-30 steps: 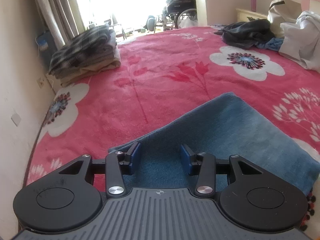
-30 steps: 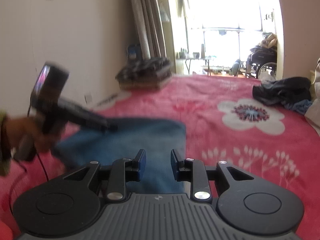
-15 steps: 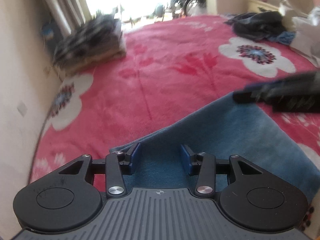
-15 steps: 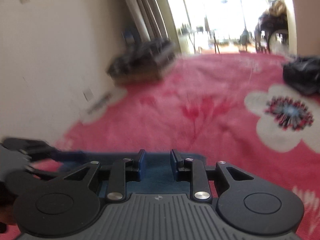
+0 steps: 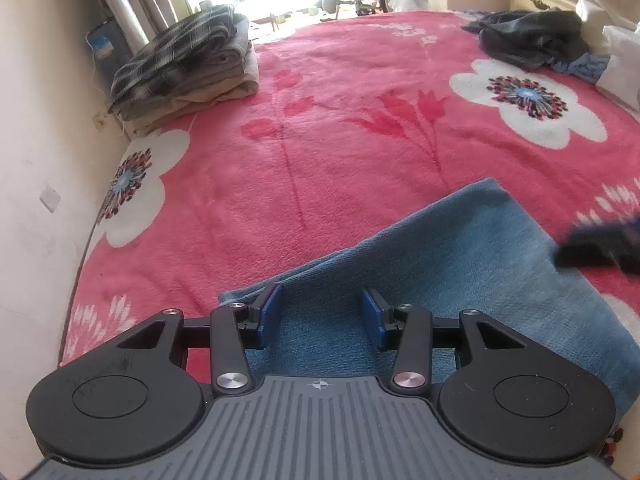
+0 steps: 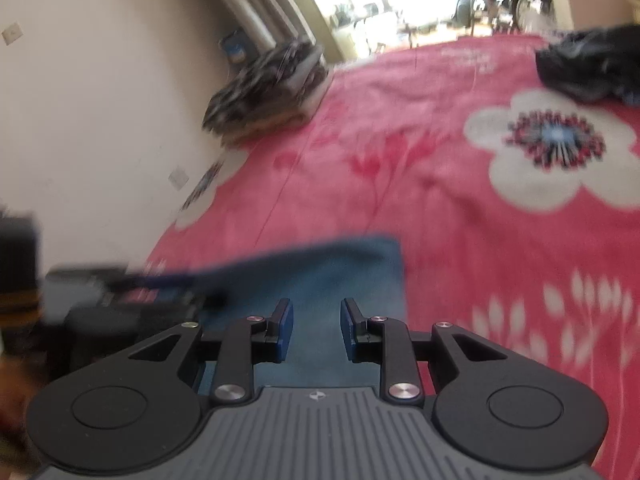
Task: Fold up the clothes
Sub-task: 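Grasp the teal garment edge with the left gripper while the right gripper repositions on it, then lift the folded teal garment off the bed with both grippers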
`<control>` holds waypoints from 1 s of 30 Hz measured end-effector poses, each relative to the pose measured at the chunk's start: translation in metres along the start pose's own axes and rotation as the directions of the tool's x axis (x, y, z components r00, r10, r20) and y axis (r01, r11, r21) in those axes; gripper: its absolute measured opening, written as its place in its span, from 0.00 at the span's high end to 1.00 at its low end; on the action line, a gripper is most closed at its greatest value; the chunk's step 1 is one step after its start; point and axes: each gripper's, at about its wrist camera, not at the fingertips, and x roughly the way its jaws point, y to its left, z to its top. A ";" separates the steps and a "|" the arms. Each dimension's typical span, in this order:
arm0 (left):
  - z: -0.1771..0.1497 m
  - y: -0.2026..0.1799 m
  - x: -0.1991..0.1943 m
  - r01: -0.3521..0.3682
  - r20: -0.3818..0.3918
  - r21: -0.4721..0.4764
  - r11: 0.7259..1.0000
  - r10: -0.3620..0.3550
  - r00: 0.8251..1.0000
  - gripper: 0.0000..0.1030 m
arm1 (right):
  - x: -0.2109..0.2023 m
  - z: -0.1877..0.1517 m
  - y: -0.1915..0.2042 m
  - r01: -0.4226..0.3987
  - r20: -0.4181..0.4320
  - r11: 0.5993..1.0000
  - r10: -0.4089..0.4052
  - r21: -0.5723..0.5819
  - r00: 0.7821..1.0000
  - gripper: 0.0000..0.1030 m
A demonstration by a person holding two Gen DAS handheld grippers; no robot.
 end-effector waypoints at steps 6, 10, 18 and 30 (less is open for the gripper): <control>0.003 -0.007 -0.001 -0.035 -0.012 0.015 0.999 0.035 0.999 0.57 | -0.007 -0.026 0.000 -0.006 -0.043 1.000 0.006 0.008 0.999 0.73; 0.003 -0.011 -0.001 -0.052 -0.015 0.028 0.998 0.053 0.998 0.57 | -0.002 -0.036 -0.002 -0.005 -0.040 1.000 0.005 0.006 0.999 0.74; 0.006 -0.015 0.000 -0.070 -0.027 0.041 0.997 0.072 0.997 0.56 | -0.002 -0.038 -0.006 -0.021 -0.035 1.000 0.021 0.007 0.999 0.75; 0.003 0.007 -0.020 0.013 0.020 -0.037 0.999 -0.012 1.000 0.54 | -0.008 -0.035 -0.025 -0.088 -0.026 0.987 0.092 0.135 0.995 0.70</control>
